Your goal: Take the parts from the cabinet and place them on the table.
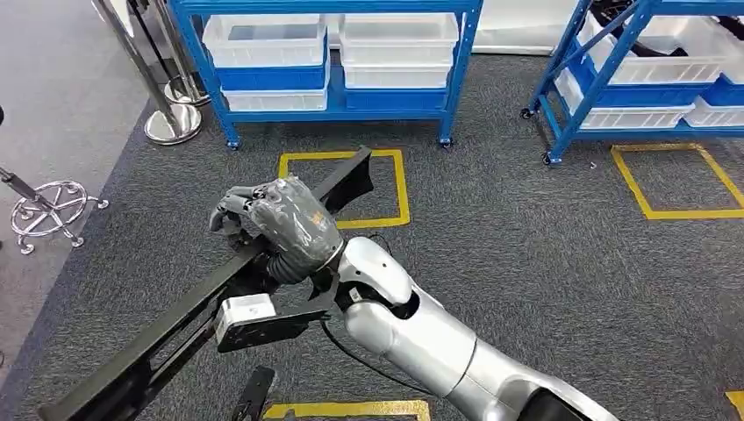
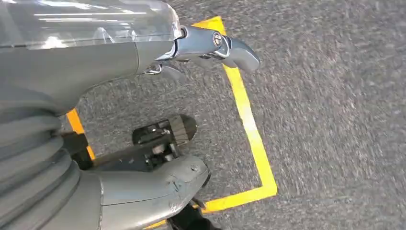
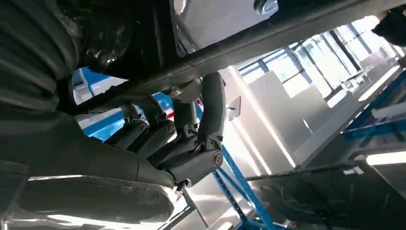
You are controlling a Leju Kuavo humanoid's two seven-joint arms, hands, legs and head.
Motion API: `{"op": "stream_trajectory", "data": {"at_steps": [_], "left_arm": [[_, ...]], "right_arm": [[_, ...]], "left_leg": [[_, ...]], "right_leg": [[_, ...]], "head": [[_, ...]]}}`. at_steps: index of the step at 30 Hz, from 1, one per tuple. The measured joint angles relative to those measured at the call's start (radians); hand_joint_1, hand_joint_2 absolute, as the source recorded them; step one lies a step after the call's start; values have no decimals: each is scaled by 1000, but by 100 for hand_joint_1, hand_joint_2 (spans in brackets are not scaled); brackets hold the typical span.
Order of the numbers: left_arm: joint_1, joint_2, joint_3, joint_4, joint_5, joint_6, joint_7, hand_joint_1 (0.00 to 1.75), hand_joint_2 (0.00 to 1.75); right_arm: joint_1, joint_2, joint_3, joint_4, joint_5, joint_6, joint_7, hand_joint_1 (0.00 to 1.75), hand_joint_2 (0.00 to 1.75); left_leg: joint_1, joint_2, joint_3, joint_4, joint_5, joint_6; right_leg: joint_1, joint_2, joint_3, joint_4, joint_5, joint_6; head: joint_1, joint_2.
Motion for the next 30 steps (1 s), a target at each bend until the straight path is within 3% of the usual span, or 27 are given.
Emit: {"op": "stream_trajectory", "data": {"at_steps": [1,2,4,5,6,8,9,10,12,13,15,16,17,19,20,21,25,26,27,28,30], "left_arm": [[6,1,0,0,2,1,-2,0,175],[11,2,0,0,4,2,-5,0,175],[19,3,0,0,4,2,-10,0,175],[21,2,0,0,4,2,-12,0,175],[20,2,0,0,5,2,-14,0,175],[24,3,0,0,0,2,-13,0,175],[28,4,0,0,-3,2,-13,0,175],[32,5,0,0,-8,2,-11,0,175],[35,9,-2,0,-17,-3,-11,0,175],[33,9,-2,0,-20,-5,-12,0,175],[33,9,-3,0,-21,-6,-12,0,175],[34,10,-3,0,-23,-6,-12,0,175],[35,12,-4,0,-26,-6,-12,0,175],[34,17,-6,0,-32,-7,-12,0,175],[32,19,-7,0,-32,-8,-13,0,175],[28,21,-9,0,-32,-8,-14,0,175],[26,26,-16,0,-35,-10,-15,0,175],[28,28,-17,0,-35,-8,-14,0,175],[26,28,-19,0,-35,-8,-13,0,175],[24,29,-20,0,-35,-8,-14,0,175],[22,29,-22,0,-35,-8,-14,0,175]], "right_arm": [[4,-4,2,-1,0,-2,0,175,175],[8,-7,3,-4,0,-8,-4,175,175],[14,-11,4,-14,-3,-15,-12,175,175],[15,-13,4,-17,-4,-18,-15,175,175],[15,-15,4,-18,-4,-21,-18,175,175],[21,-20,4,-23,0,-31,-19,175,175],[24,-21,4,-24,5,-37,-21,175,175],[27,-20,5,-27,10,-45,-22,175,175],[34,-21,5,-33,23,-70,-24,175,175],[38,-23,5,-35,29,-78,-25,175,175],[53,-29,5,-35,35,-82,-27,175,175],[62,-31,5,-35,38,-85,-29,175,175],[69,-33,5,-39,41,-90,-31,175,175],[77,-36,5,-51,54,-100,-32,175,175],[79,-36,5,-57,59,-104,-32,175,175],[81,-37,4,-64,66,-109,-33,175,175],[100,-44,4,-85,86,-126,-35,175,175],[104,-45,4,-92,91,-128,-34,175,175],[105,-46,4,-98,92,-131,-35,175,175],[108,-49,3,-103,92,-134,-35,175,175],[119,-59,2,-105,92,-134,-35,175,175]], "left_leg": [[0,-8,-3,5,0,0],[0,-15,-5,8,0,-1],[0,-38,-7,18,-4,-6],[2,-46,-12,26,-8,-12],[-4,-51,-21,33,-8,-17],[3,-67,-33,34,-1,-30],[7,-75,-34,29,2,-35],[4,-83,-36,30,3,-41],[1,-17,-58,79,-34,-49],[3,0,-93,153,-73,-54],[4,9,-163,305,-135,-59],[5,10,-179,339,-136,-59],[6,10,-170,320,-115,-58],[4,21,-87,160,-31,-48],[-1,50,-37,69,5,-40],[-14,93,-16,29,-12,-36],[-19,50,-23,19,1,-20],[-6,41,-16,8,10,-11],[-6,31,-18,6,14,-6],[-6,23,-20,6,16,-2],[-8,2,-24,7,18,1]], "right_leg": [[-1,0,-11,22,5,2],[-4,0,4,-8,34,2],[-9,11,84,-164,125,0],[-13,44,117,-239,142,-3],[-12,71,122,-247,132,-3],[-8,57,118,-252,131,-7],[-5,52,117,-252,132,-12],[-12,42,119,-261,138,-20],[-15,20,125,-269,142,-33],[-13,6,124,-269,142,-34],[-10,-20,123,-268,141,-37],[-8,-31,123,-268,140,-37],[-7,-41,123,-267,140,-37],[-4,-61,125,-267,138,-36],[-3,-68,128,-267,137,-34],[2,-76,129,-268,136,-31],[4,-114,136,-273,136,-14],[1,-92,134,-264,123,-3],[0,-43,123,-234,99,-2],[-3,-18,96,-173,60,-1],[-3,-2,24,-21,-10,1]], "head": [[0,0],[0,0],[0,0],[0,0],[0,0],[0,0],[-1,0],[0,0],[-2,0],[-2,0],[-2,0],[-2,0],[-2,0],[-2,0],[-2,0],[-2,0],[-2,0],[-1,0],[-2,0],[0,0],[-1,0]]}}
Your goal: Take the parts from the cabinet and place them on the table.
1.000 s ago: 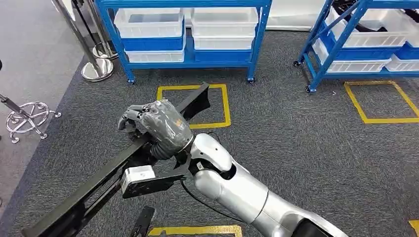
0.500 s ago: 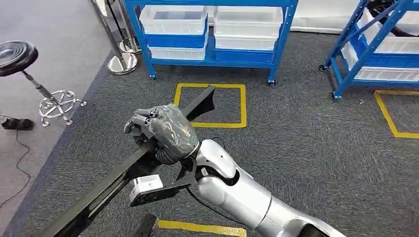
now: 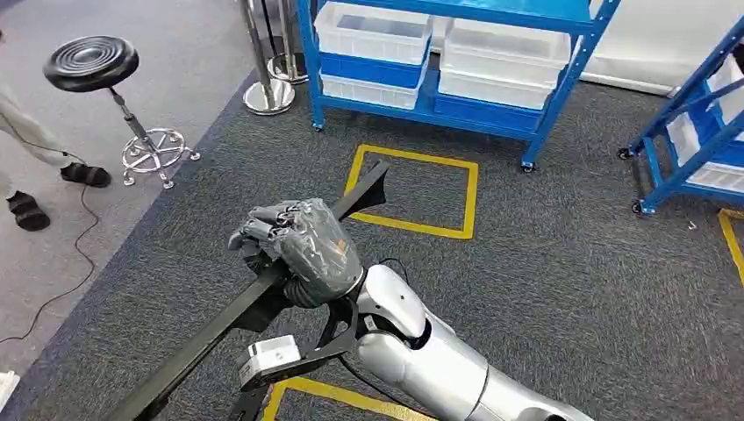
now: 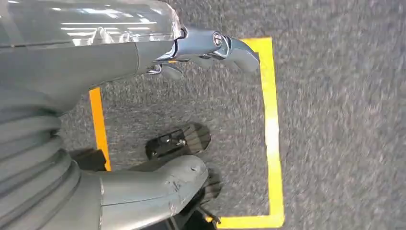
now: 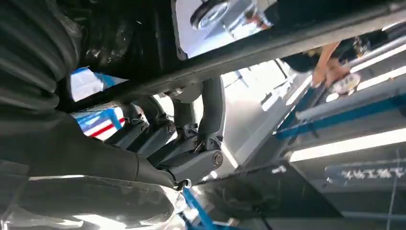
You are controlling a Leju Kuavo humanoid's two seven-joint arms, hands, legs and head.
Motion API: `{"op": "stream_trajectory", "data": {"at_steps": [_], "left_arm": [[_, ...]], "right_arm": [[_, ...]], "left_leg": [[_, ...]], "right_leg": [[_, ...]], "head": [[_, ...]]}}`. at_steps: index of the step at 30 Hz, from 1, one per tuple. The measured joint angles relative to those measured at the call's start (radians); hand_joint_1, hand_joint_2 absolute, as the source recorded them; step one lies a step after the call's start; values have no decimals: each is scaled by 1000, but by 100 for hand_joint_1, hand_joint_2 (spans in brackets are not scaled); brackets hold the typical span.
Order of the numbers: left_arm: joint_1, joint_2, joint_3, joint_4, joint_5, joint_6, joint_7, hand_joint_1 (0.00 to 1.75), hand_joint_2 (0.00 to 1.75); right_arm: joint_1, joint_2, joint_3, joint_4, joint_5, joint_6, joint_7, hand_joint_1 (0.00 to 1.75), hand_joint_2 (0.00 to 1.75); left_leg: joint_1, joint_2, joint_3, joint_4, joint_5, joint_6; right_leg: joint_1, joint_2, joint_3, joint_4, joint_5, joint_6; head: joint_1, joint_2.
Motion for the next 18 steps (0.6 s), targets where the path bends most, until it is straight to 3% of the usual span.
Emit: {"op": "stream_trajectory", "data": {"at_steps": [1,2,4,5,6,7,10,11,12,13,14,15,16,17,18], "left_arm": [[2,2,0,0,0,0,0,0,175],[4,3,0,0,0,0,0,0,175],[5,4,-1,0,3,1,0,0,175],[4,4,-1,0,4,3,0,0,175],[4,4,-1,0,5,4,0,0,175],[2,5,-1,0,5,5,0,0,175],[9,7,-1,0,6,10,-2,0,175],[11,15,-1,0,7,12,-1,0,175],[13,13,-1,0,7,12,-2,0,175],[12,13,-1,0,11,12,-1,0,175],[11,14,-1,0,15,10,0,0,175],[11,14,-1,0,19,4,2,0,175],[13,13,-1,0,25,-3,5,0,175],[17,14,-1,0,25,-8,7,0,175],[20,14,-1,0,26,-12,10,0,175]], "right_arm": [[8,-5,0,0,0,0,0,175,175],[13,-8,0,0,1,0,0,175,175],[15,-10,-1,-2,3,0,0,175,175],[15,-11,-2,-5,3,0,0,175,175],[15,-11,-2,-6,3,0,-1,175,175],[16,-12,-2,-10,4,0,-2,175,175],[19,-15,-3,-14,5,1,-2,175,175],[18,-15,-3,-18,7,1,-2,175,175],[19,-15,-3,-18,7,1,-2,175,175],[18,-15,-3,-20,7,2,-3,175,175],[19,-16,-3,-21,7,2,-3,175,175],[23,-18,-3,-21,7,2,-3,175,175],[27,-19,-3,-21,7,2,-3,175,175],[29,-19,-3,-21,7,2,-3,175,175],[30,-19,-3,-21,7,2,-3,175,175]], "left_leg": [[0,-16,-2,2,1,0],[0,-28,-3,4,1,0],[0,-55,-4,13,-1,-2],[0,-68,-5,19,-4,-6],[3,-75,-12,24,-6,-9],[-3,-89,-22,37,-7,-15],[8,-118,-32,27,3,-37],[9,-114,-37,32,-1,-40],[1,-58,-44,52,-16,-46],[3,-22,-67,103,-47,-54],[7,-5,-101,175,-84,-59],[10,4,-141,258,-119,-64],[11,7,-165,310,-133,-67],[14,8,-169,319,-126,-68],[14,10,-147,279,-98,-68]], "right_leg": [[0,1,-28,51,-7,1],[0,1,-26,45,11,1],[-3,9,33,-79,97,-3],[-5,32,74,-165,141,-6],[-9,83,98,-212,135,-12],[-13,91,98,-232,137,-8],[-3,64,96,-228,141,-20],[-14,46,101,-240,147,-31],[-13,36,105,-245,149,-33],[-12,24,106,-247,149,-38],[-9,9,106,-247,148,-40],[-8,-8,106,-247,146,-42],[-7,-22,106,-246,145,-42],[-7,-35,106,-246,144,-42],[-6,-47,107,-246,142,-40]], "head": [[0,0],[0,0],[0,0],[0,0],[0,0],[0,0],[0,0],[0,0],[-1,0],[-3,0],[-3,0],[-3,0],[-3,0],[-3,0],[-3,0]]}}
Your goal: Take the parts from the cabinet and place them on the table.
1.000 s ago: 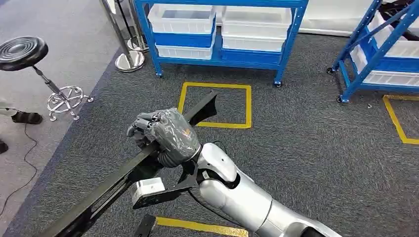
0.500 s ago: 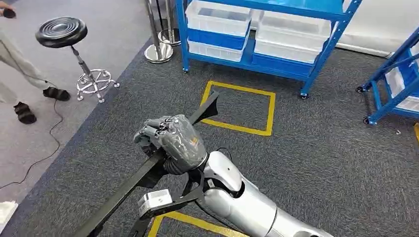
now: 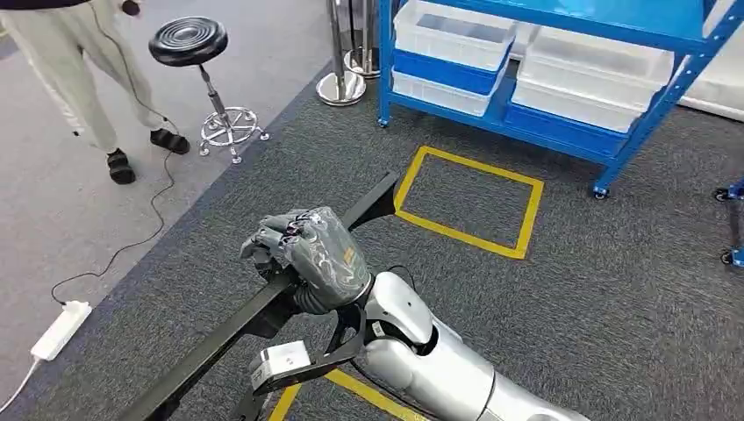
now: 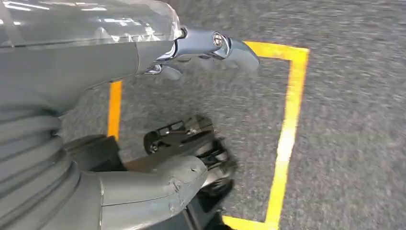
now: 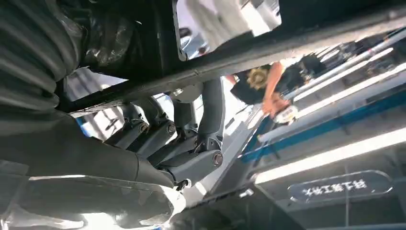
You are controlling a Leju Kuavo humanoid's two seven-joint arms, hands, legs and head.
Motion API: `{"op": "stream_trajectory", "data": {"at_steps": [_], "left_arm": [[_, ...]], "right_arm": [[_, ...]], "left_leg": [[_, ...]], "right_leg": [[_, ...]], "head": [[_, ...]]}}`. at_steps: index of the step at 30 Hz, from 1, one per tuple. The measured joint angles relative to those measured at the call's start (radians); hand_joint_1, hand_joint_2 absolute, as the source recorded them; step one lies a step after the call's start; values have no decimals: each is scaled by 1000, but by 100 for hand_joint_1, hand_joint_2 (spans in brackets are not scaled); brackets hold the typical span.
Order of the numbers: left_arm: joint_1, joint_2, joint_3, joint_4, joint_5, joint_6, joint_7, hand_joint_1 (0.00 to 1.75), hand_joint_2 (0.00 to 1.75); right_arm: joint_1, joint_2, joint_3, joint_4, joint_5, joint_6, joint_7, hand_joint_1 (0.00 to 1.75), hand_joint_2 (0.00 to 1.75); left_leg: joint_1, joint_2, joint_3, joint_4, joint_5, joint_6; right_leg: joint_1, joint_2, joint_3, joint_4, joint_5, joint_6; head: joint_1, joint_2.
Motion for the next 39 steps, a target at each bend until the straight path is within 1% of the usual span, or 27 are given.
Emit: {"op": "stream_trajectory", "data": {"at_steps": [2,3,4,8,9,10,12,13,14,15,17,18,19,20,23,24,25,26,28,29,30,31,32,33,34,35,39], "left_arm": [[3,0,0,0,0,-4,3,0,175],[3,0,0,0,0,-6,3,0,175],[1,0,0,0,-1,-7,7,0,175],[14,3,0,0,-3,-6,15,0,175],[18,3,0,0,-4,-6,16,0,175],[16,3,0,0,-4,-6,18,0,175],[12,3,1,0,-5,-5,21,0,175],[13,3,1,0,-5,-3,24,0,175],[14,4,1,0,-5,-2,26,0,175],[17,5,1,0,-5,0,26,0,175],[18,6,1,0,-2,7,26,0,175],[17,6,1,0,-2,10,26,0,175],[18,6,2,0,-1,12,26,0,175],[12,6,2,0,0,14,26,0,175],[14,6,6,0,11,17,22,0,175],[14,8,7,0,17,15,20,0,175],[15,5,7,0,17,15,18,0,175],[11,4,8,0,17,14,17,0,175],[7,2,8,0,18,14,16,0,175],[8,0,9,0,18,15,14,0,175],[11,-2,10,0,19,15,14,0,175],[15,-2,11,0,19,15,14,0,175],[17,-2,11,0,19,15,11,0,175],[17,-2,11,0,19,15,10,0,175],[16,-2,11,0,16,15,10,0,175],[13,-2,11,0,16,15,9,0,175],[24,-2,11,0,6,15,8,0,175]], "right_arm": [[1,0,0,-2,0,0,0,175,175],[1,0,0,-6,0,0,-1,175,175],[1,0,0,-7,0,-2,-3,175,175],[9,1,0,-9,-6,-2,-9,175,175],[9,1,0,-8,-4,-2,-11,175,175],[9,1,0,-10,-3,-4,-14,175,175],[18,0,0,-8,0,-5,-13,175,175],[24,-4,0,-5,2,-5,-13,175,175],[30,-5,0,-2,3,-5,-13,175,175],[33,-5,0,1,3,-5,-13,175,175],[34,-5,0,5,3,-2,-13,175,175],[33,-5,0,5,0,1,-13,175,175],[33,-5,0,8,-5,3,-13,175,175],[32,-2,0,10,-9,8,-14,175,175],[24,6,0,21,-14,23,-17,175,175],[18,13,0,23,-14,26,-17,175,175],[14,20,1,26,-14,30,-19,175,175],[9,23,1,27,-14,32,-20,175,175],[7,24,1,32,-14,34,-20,175,175],[7,24,1,36,-14,36,-20,175,175],[7,27,2,39,-16,36,-20,175,175],[6,29,3,41,-17,36,-21,175,175],[6,32,3,43,-18,36,-21,175,175],[5,36,3,44,-18,36,-22,175,175],[4,38,3,44,-18,34,-24,175,175],[4,38,3,43,-17,32,-27,175,175],[11,37,5,41,-3,18,-28,175,175]], "left_leg": [[-1,19,95,-171,81,8],[-8,66,134,-252,93,15],[-22,74,142,-259,85,20],[-19,29,139,-274,95,46],[-11,20,146,-282,101,52],[-11,11,146,-285,104,57],[-13,-11,145,-285,106,63],[-14,-24,144,-285,105,64],[-15,-38,144,-283,105,64],[-15,-51,144,-281,104,65],[-14,-81,144,-271,99,61],[-13,-94,144,-264,95,57],[-10,-103,136,-259,91,53],[-14,-114,126,-243,89,48],[0,-144,118,-255,96,26],[-1,-134,114,-249,93,23],[-9,-64,106,-225,79,16],[-7,-28,79,-168,46,10],[-4,-6,2,-18,-20,3],[-1,-3,-26,36,-35,1],[1,-2,-34,48,-28,0],[2,-1,-13,8,3,-1],[2,4,30,-71,46,2],[1,25,84,-168,90,7],[-5,72,123,-244,108,13],[-20,82,133,-259,96,17],[-18,37,132,-271,103,41]], "right_leg": [[0,-22,7,0,-5,5],[2,-31,11,0,-8,9],[9,-40,9,0,-10,14],[14,-74,22,-11,-12,36],[6,-42,21,1,-25,41],[6,5,1,43,-55,40],[5,44,-76,203,-133,39],[5,51,-115,273,-157,40],[5,51,-138,307,-155,40],[4,51,-136,290,-127,40],[1,58,-77,150,-30,37],[-1,76,-37,62,15,34],[-7,136,-20,32,-2,30],[-10,154,-23,15,4,34],[3,124,-22,19,6,22],[-8,107,-17,8,11,12],[-7,95,-10,2,11,8],[-5,79,-7,0,10,1],[-2,44,-5,0,6,-3],[-2,29,-5,0,4,-4],[-2,16,-4,0,2,-3],[-2,3,-1,0,0,-1],[-2,-9,3,0,-3,1],[-2,-21,9,0,-8,4],[1,-29,14,0,-11,9],[10,-39,14,2,-16,15],[13,-79,30,-10,-21,37]], "head": [[0,0],[0,0],[0,0],[1,0],[0,0],[1,0],[2,0],[1,0],[1,0],[1,0],[1,0],[1,0],[1,0],[1,0],[2,0],[1,0],[-2,0],[-4,0],[-4,0],[-4,0],[-4,0],[-4,0],[-4,0],[-4,0],[-4,0],[-4,0],[-3,0]]}}
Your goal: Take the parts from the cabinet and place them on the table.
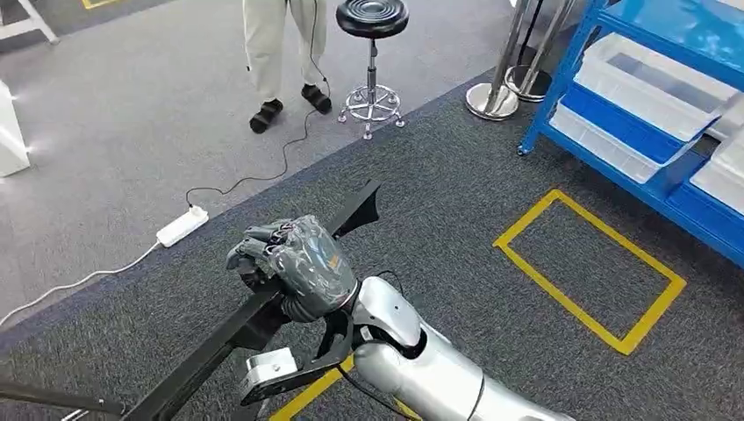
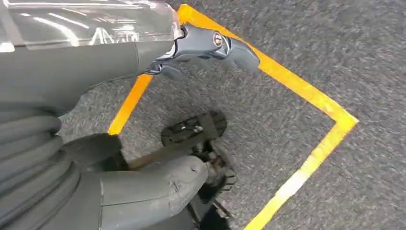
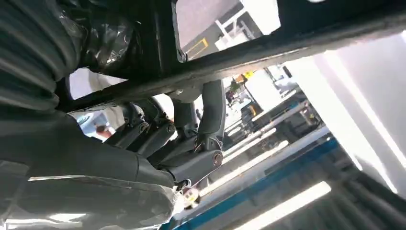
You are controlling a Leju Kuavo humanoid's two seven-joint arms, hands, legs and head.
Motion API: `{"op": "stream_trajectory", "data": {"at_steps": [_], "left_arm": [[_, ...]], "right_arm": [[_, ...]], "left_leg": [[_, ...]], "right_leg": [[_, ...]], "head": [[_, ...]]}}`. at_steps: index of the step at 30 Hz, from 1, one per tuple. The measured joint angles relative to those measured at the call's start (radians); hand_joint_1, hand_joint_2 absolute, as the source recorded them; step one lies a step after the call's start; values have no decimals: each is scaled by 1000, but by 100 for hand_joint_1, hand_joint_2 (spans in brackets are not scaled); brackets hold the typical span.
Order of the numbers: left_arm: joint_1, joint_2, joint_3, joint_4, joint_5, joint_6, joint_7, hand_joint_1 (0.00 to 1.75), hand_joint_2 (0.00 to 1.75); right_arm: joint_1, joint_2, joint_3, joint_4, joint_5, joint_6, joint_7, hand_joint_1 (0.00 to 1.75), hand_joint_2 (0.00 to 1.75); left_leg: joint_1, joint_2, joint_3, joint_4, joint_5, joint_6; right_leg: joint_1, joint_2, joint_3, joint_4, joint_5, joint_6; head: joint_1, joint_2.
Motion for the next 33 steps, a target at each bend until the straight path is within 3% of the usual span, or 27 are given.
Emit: {"op": "stream_trajectory", "data": {"at_steps": [1,2,3,5,6,7,9,10,11,12,13,15,16,17,18,20,21,22,23,24,25,26,27,30,31,32,33], "left_arm": [[4,-1,0,0,-2,0,0,0,175],[2,-2,0,0,-6,0,0,0,175],[-2,-2,0,0,-8,0,0,0,175],[-4,-2,0,0,-9,0,0,0,175],[-4,-2,0,0,-11,0,0,0,175],[-3,-2,0,0,-11,0,1,0,175],[-2,-2,0,0,-11,1,2,0,175],[-2,-2,0,0,-13,1,2,0,175],[-3,-4,0,0,-14,1,2,0,175],[-4,-4,0,0,-14,1,2,0,175],[-3,-4,0,0,-14,1,2,0,175],[0,-4,0,0,-14,0,2,0,175],[2,-3,0,0,-13,0,2,0,175],[1,-5,0,0,-13,0,1,0,175],[-1,-5,0,0,-13,0,1,0,175],[-2,-5,0,0,-11,0,0,0,175],[-1,-6,0,0,-11,-4,0,0,175],[2,-6,0,0,-11,-9,-3,0,175],[2,-6,0,0,-11,-10,-5,0,175],[2,-6,0,0,-11,-12,-6,0,175],[0,-6,0,0,-11,-14,-6,0,175],[-3,-6,0,0,-11,-15,-6,0,175],[-7,-6,0,0,-9,-17,-6,0,175],[-6,-6,0,0,-7,-18,-6,0,175],[-4,-6,0,0,-6,-18,-6,0,175],[-5,-6,0,0,-6,-19,-7,0,175],[-8,-6,0,0,-5,-21,-6,0,175]], "right_arm": [[1,-2,0,-3,2,-2,0,175,175],[2,-2,0,-7,6,-6,0,175,175],[6,-5,0,-11,8,-10,1,175,175],[21,-16,0,-11,10,-13,2,175,175],[29,-21,0,-11,11,-14,3,175,175],[33,-26,0,-12,13,-14,3,175,175],[34,-29,0,-17,14,-16,3,175,175],[34,-30,0,-18,16,-18,3,175,175],[36,-31,0,-19,18,-19,4,175,175],[38,-32,0,-21,22,-20,4,175,175],[40,-34,0,-22,24,-20,5,175,175],[40,-34,0,-22,27,-20,5,175,175],[40,-32,0,-26,27,-20,6,175,175],[40,-32,0,-26,27,-20,5,175,175],[39,-32,0,-29,27,-20,5,175,175],[43,-33,0,-30,27,-21,6,175,175],[44,-34,0,-30,27,-20,6,175,175],[44,-34,0,-30,28,-20,6,175,175],[44,-34,0,-30,30,-20,6,175,175],[44,-34,0,-31,31,-20,6,175,175],[43,-34,0,-32,31,-19,7,175,175],[42,-34,0,-34,32,-19,9,175,175],[39,-34,0,-36,34,-17,12,175,175],[35,-32,0,-37,39,-11,15,175,175],[31,-30,0,-37,41,-8,18,175,175],[27,-27,0,-38,42,-5,18,175,175],[21,-27,0,-39,42,-5,18,175,175]], "left_leg": [[7,-10,6,-8,5,6],[8,-18,6,-9,7,14],[8,-28,6,-9,7,18],[6,-54,6,-8,4,22],[5,-68,6,-6,4,22],[5,-83,6,-3,3,22],[7,-112,7,8,-4,18],[8,-123,4,16,-9,13],[3,-131,-5,25,-13,6],[4,-142,-8,25,-13,2],[10,-146,-8,24,-12,-3],[12,-162,-10,19,-11,-17],[13,-146,-10,28,-18,-18],[6,-96,-25,67,-43,-23],[8,-66,-58,133,-77,-29],[13,-42,-138,287,-140,-37],[15,-39,-161,328,-146,-39],[17,-38,-155,312,-123,-39],[17,-36,-127,257,-88,-38],[16,-26,-77,163,-40,-35],[14,3,-25,69,1,-29],[3,55,-3,21,-10,-25],[-4,40,-2,14,-5,-12],[-7,5,-8,11,-3,3],[7,-8,4,-3,5,14],[4,-19,6,-7,7,17],[3,-26,5,-7,8,22]], "right_leg": [[-9,36,-1,15,-15,4],[-10,86,-24,62,-47,2],[-10,112,-61,138,-85,1],[-9,129,-142,281,-133,2],[-9,130,-161,303,-125,3],[-10,130,-159,279,-92,2],[-11,140,-98,126,9,-2],[-14,175,-67,46,43,-6],[-16,208,-61,37,28,-5],[-18,193,-62,36,31,-8],[-9,188,-62,35,30,-10],[-11,171,-55,28,33,-24],[-17,155,-47,18,36,-31],[-17,146,-42,14,36,-38],[-15,133,-39,13,35,-40],[-10,105,-38,13,30,-45],[-9,92,-38,13,28,-45],[-9,79,-36,14,26,-44],[-8,69,-33,14,23,-42],[-8,57,-27,14,19,-39],[-8,47,-20,14,14,-37],[-5,38,-16,13,11,-32],[1,28,-17,15,8,-26],[0,-2,-7,6,6,-12],[-2,5,-8,9,-4,-3],[-6,59,-15,39,-25,-3],[-7,96,-43,99,-59,-6]], "head": [[0,0],[0,0],[1,0],[1,0],[0,0],[1,0],[1,0],[1,0],[0,0],[0,0],[0,0],[0,0],[0,0],[-1,0],[0,0],[0,0],[0,0],[0,0],[0,0],[0,0],[0,0],[0,0],[0,0],[0,0],[0,0],[0,0],[1,0]]}}
